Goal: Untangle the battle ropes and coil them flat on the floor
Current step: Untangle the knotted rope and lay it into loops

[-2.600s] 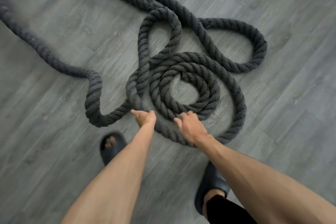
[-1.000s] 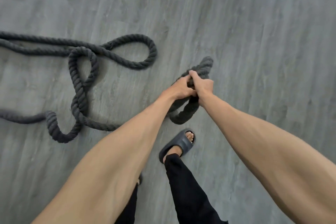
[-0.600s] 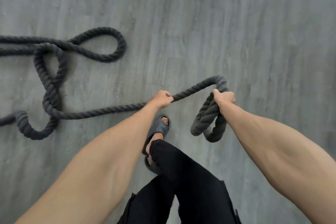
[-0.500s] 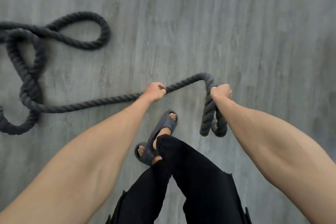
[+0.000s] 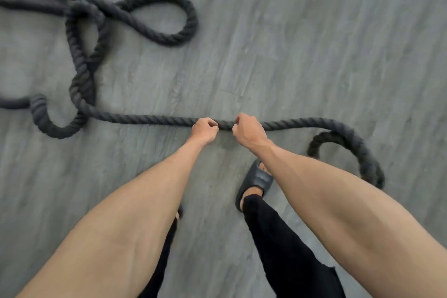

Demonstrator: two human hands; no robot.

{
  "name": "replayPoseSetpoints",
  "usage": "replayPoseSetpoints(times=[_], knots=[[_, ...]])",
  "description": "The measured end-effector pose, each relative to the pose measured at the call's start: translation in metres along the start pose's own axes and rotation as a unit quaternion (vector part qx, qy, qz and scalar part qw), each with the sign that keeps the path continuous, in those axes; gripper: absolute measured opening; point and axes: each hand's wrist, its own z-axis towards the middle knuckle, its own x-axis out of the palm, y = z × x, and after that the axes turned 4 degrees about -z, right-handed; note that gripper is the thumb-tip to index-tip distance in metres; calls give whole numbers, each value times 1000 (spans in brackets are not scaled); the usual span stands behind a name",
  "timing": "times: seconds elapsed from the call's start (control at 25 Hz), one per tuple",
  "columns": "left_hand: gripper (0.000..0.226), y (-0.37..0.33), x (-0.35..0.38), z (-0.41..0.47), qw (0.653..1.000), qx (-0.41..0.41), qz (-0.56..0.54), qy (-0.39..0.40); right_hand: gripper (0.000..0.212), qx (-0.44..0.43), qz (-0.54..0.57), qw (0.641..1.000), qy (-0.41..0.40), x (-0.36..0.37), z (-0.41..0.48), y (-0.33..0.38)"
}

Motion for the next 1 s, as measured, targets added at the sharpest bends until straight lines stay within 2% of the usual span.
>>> replayPoseSetpoints(times=[0.2, 0.4, 0.6, 0.68, 0.76, 0.8, 0.84, 0.92, 1.0], knots=[[17, 99, -128, 57, 995, -55, -48, -62, 25, -87, -38, 994, 61, 83, 41, 135], [22, 177, -243, 133, 993, -39, -66, -94, 31, -94, -54, 990, 86, 177, 105, 262], [42, 253, -363, 210, 974, -23, -63, -218, 56, -107, -26, 987, 114, 288, 166, 408], [49, 292, -399, 236, 979, -31, 14, -201, 74, -94, 15, 985, 144, 329, 187, 457], [50, 326, -415, 256, 977, -23, 161, -140, 91, -60, 53, 981, 177, 363, 205, 488], [51, 338, -415, 263, 965, -15, 240, -107, 93, -58, 36, 982, 177, 378, 211, 495], [53, 346, -411, 268, 948, -12, 308, -76, 91, -68, 2, 983, 168, 387, 213, 497], [64, 357, -402, 276, 908, -61, 414, -32, 76, -96, -51, 986, 124, 387, 209, 493], [68, 367, -397, 272, 860, -110, 499, 6, 57, -124, -96, 987, 41, 362, 194, 483]])
